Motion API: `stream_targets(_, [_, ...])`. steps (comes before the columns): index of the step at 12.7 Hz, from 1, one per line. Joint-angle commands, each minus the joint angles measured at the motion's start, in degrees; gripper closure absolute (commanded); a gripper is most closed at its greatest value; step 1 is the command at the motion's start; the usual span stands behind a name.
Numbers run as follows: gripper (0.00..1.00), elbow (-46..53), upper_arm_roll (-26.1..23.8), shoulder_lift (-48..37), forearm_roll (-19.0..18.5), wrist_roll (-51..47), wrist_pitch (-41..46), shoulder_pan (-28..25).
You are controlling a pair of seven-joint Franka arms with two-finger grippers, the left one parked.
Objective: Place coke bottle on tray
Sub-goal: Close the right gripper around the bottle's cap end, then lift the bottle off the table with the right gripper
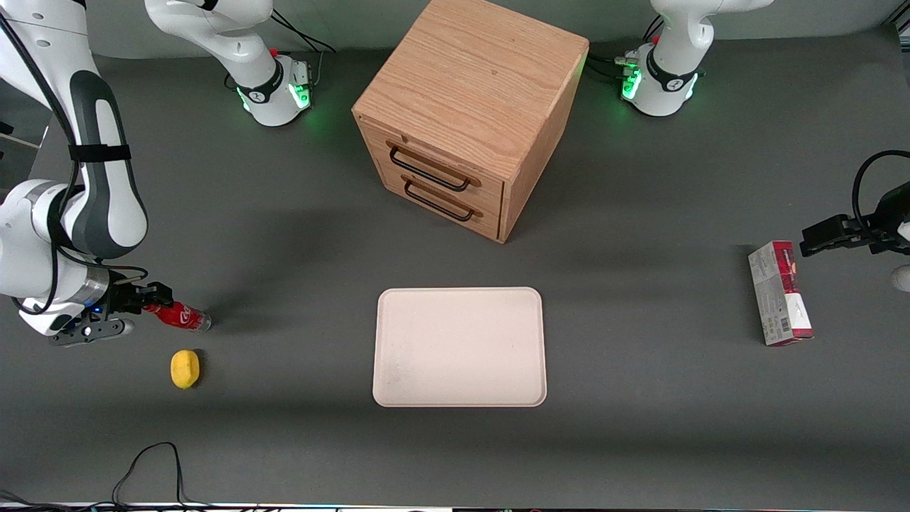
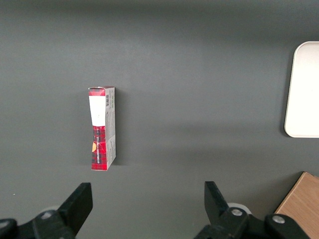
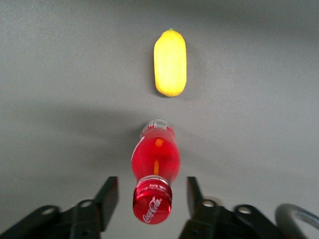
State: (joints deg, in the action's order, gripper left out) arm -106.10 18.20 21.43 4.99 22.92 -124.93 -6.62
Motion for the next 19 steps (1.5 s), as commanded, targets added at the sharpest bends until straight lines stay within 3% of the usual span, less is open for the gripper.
stream_targets(1, [1.0, -1.04, 0.35, -0.86, 1.51, 1.25, -0.75, -0.33])
stream_targets(7, [1.0, 0.79, 0.35, -2.78, 1.51, 0.72, 2.92, -0.5])
stream_targets(12, [0.99, 23.17, 0.7, -4.99, 0.63, 0.02, 36.27, -0.5])
stream_targets(14, [0.99, 31.96, 0.52, -5.08, -1.81, -1.9, 45.78, -0.42])
stream_targets(19, [0.98, 36.4, -0.01, -4.9, -3.23, -6.64, 51.01, -2.43])
